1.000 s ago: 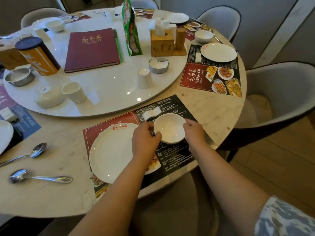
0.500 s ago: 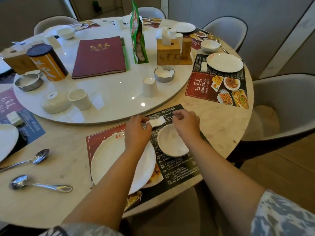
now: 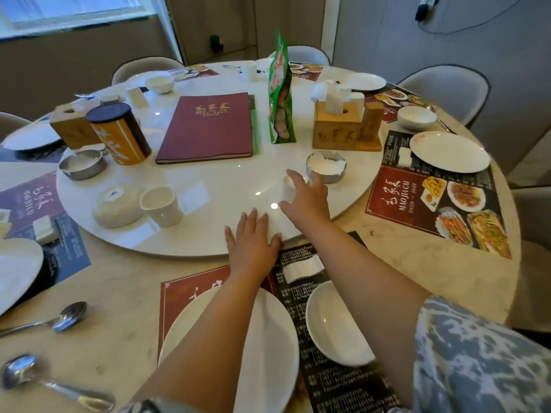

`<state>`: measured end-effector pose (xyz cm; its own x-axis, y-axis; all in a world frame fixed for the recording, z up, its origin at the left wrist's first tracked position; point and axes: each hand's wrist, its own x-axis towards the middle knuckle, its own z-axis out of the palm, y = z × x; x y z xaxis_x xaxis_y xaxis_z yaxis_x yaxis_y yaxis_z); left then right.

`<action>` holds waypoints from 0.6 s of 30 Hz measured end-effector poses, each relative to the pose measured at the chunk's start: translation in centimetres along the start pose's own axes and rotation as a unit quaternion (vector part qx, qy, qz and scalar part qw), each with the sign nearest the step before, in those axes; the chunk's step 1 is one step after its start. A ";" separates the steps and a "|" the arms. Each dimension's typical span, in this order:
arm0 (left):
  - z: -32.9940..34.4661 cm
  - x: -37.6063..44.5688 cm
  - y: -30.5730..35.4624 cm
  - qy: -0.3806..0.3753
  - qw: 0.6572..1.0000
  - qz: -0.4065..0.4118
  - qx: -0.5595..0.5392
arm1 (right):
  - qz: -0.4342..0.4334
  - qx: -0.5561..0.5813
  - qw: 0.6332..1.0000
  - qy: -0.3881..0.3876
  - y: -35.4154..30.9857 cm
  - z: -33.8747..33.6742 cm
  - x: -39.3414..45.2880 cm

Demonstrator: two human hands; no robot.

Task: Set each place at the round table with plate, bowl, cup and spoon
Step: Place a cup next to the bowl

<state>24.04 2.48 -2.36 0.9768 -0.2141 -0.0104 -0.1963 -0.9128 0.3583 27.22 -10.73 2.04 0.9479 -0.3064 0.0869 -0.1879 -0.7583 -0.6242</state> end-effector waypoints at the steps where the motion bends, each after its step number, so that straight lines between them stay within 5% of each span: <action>1: 0.1 0.1 0.0 0.004 1.000 0.001 0.005 | 0.004 0.007 1.000 0.001 0.1 0.4 0.5; 9: 0.4 0.1 -0.2 0.009 1.000 0.003 0.010 | -0.009 0.058 0.997 0.043 1.0 0.8 1.8; 12: -0.3 0.6 0.3 0.031 0.996 0.008 -0.082 | -0.008 0.129 0.991 0.025 0.9 -0.6 1.1; 15: -1.5 0.4 2.0 0.119 0.946 0.000 -0.300 | 0.004 0.243 0.970 0.033 0.6 -2.5 -0.6; 18: -2.8 -0.3 4.4 0.058 0.870 -0.099 -0.479 | 0.009 0.309 0.949 0.063 1.1 -4.0 -3.0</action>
<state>23.18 -0.49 1.83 0.9962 0.0014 -0.0873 0.0857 -0.2067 0.9746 23.15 -12.90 4.19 0.9002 -0.4126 0.1395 0.0196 -0.2815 -0.9594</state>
